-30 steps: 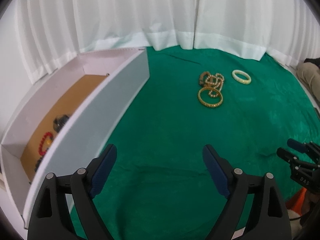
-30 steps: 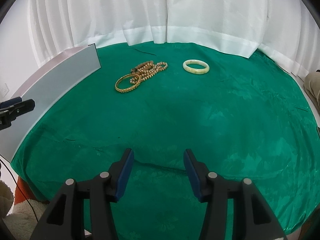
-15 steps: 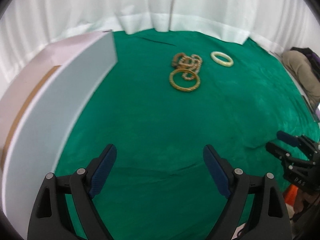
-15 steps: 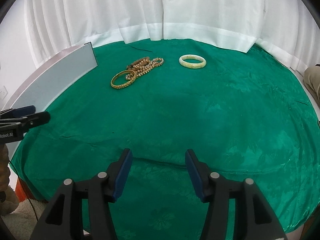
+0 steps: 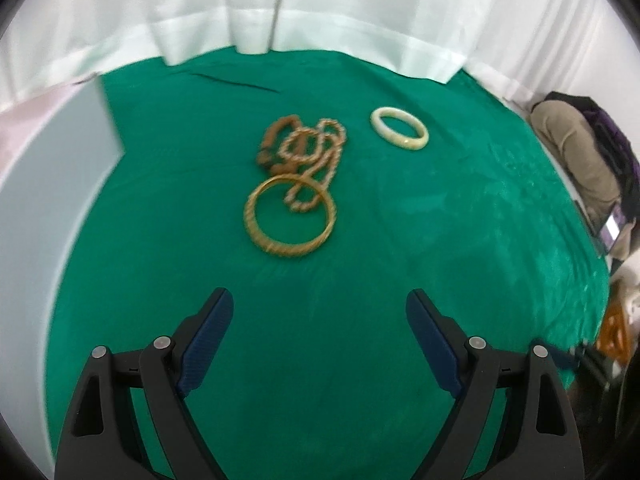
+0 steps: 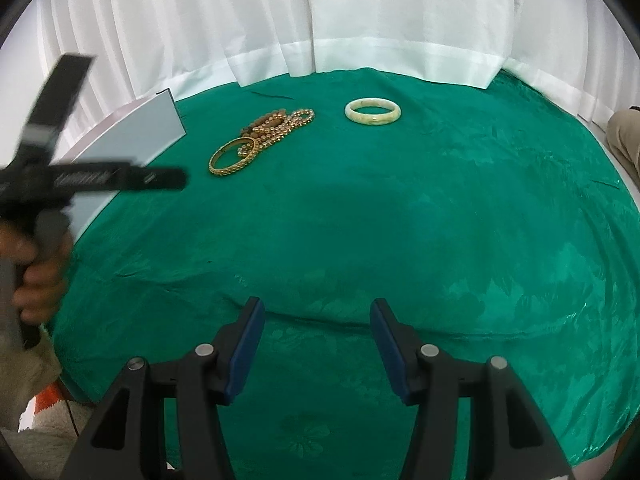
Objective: Organize jewelry
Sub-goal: 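Lower the left tool onto the gold bangle and grasp its rim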
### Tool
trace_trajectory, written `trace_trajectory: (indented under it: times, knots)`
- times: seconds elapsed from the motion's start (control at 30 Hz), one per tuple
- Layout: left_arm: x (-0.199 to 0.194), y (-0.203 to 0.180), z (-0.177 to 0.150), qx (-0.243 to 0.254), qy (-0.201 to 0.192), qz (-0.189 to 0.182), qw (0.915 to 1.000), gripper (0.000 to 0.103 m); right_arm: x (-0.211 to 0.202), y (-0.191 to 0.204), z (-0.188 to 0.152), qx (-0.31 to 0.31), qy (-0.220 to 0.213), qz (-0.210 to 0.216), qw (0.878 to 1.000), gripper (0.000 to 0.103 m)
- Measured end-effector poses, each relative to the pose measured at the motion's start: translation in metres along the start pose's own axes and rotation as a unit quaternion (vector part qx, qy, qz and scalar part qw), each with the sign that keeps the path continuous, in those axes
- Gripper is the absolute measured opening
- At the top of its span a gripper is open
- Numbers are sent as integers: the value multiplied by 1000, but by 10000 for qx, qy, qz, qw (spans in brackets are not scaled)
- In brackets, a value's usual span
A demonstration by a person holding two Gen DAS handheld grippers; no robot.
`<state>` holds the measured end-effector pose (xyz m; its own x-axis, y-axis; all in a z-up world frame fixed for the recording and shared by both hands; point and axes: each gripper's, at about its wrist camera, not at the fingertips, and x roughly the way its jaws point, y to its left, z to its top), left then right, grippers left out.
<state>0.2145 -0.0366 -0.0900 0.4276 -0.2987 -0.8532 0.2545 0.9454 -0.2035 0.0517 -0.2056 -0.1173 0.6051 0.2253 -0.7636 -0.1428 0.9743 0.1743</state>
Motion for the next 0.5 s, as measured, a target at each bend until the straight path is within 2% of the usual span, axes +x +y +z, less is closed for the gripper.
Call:
trace_trajectory:
  times: [0.07,0.23,0.4,0.47,0.5]
  knots:
    - [15,0,10,15,36,-61,10000,89,0,-1,1,15,-7,32,10000,56]
    - [48,13,27,-153,146,199,9996,89,0,0,1,-2,-9,129,9999,56]
    - [53,12,32,-75,20,296,9995,89,6,1,2,-34,52,174,9998,56]
    - [55,9,33,19,-12,396,9992,86,8,1,2,-10,58,189,9998,56]
    - [56,8,34,68,-31,431,9990,77,8,1,2,8,62,196,9998,56]
